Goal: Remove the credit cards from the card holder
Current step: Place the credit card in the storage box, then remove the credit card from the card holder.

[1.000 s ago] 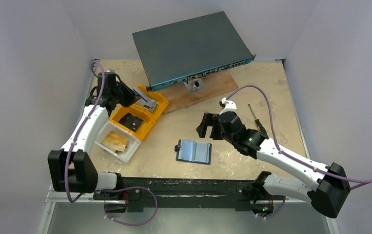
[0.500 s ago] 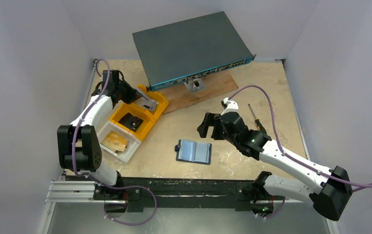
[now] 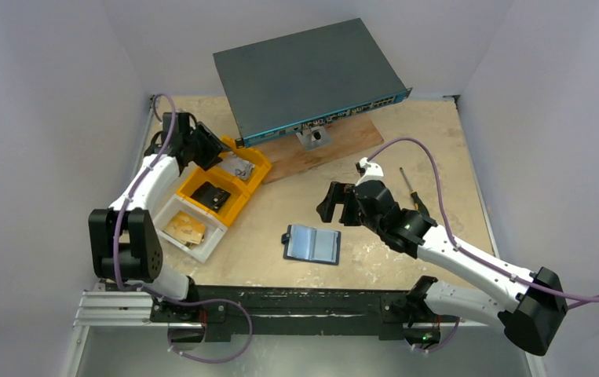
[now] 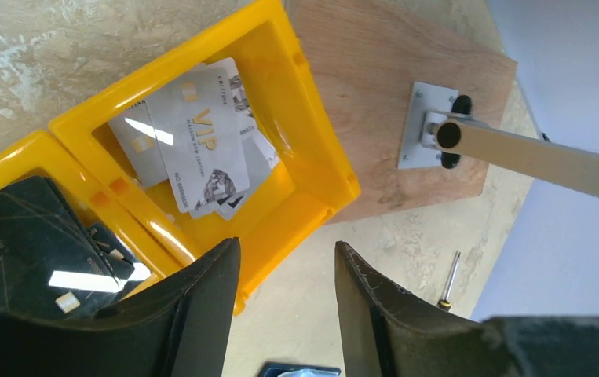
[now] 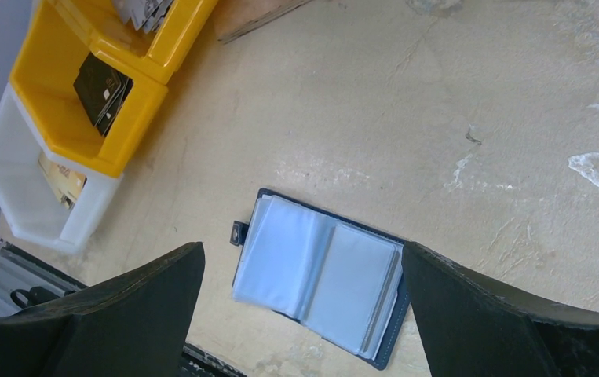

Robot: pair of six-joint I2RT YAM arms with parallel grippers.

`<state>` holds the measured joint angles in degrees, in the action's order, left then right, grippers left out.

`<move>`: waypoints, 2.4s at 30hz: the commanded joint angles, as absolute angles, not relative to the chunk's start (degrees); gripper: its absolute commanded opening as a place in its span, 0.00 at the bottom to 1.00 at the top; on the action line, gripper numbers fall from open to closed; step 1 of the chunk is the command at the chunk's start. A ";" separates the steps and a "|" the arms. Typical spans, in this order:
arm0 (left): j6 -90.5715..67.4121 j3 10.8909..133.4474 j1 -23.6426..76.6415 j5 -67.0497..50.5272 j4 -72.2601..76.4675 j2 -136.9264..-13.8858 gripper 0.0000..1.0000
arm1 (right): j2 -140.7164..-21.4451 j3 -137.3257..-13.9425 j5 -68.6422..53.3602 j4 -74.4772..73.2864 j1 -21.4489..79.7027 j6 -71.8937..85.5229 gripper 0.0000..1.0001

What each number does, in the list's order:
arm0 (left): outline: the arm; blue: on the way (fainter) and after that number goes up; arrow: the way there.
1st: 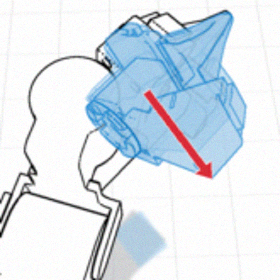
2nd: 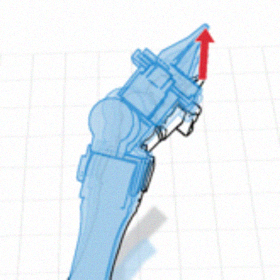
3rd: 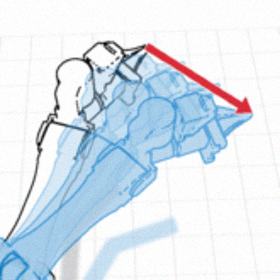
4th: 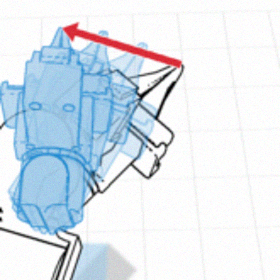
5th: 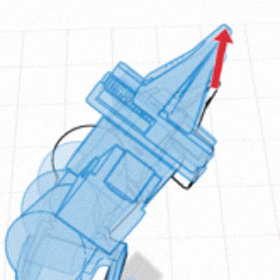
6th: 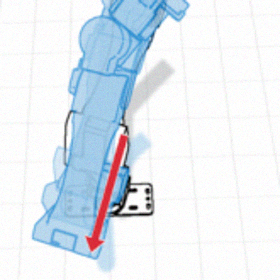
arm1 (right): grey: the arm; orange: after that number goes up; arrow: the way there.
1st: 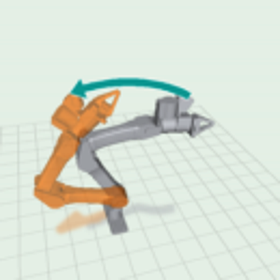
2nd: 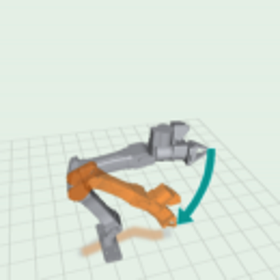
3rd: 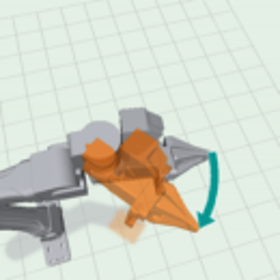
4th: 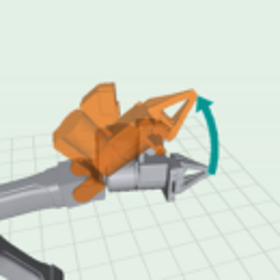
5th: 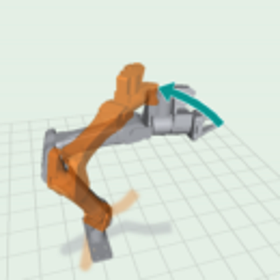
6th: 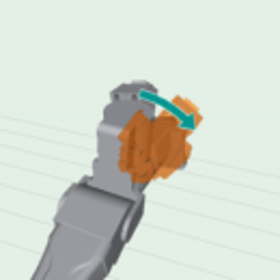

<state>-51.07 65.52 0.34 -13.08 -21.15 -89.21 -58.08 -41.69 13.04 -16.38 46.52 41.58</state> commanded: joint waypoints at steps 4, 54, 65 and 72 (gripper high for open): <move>-45.60 63.11 1.40 -10.58 -27.13 -76.21 0.50 | -58.83 -41.07 14.47 -15.93 46.49 43.41 0.99; -39.50 73.63 64.28 9.88 -32.94 -104.40 0.48 | -44.74 -31.14 22.62 -28.86 42.63 60.40 0.99; -40.05 73.29 65.57 10.66 -31.18 -109.95 0.45 | -44.50 -30.71 22.89 -29.44 42.63 60.27 0.99; -41.48 69.44 64.35 9.88 -28.93 -109.51 0.23 | -48.05 -30.17 21.12 -26.95 42.58 58.92 0.99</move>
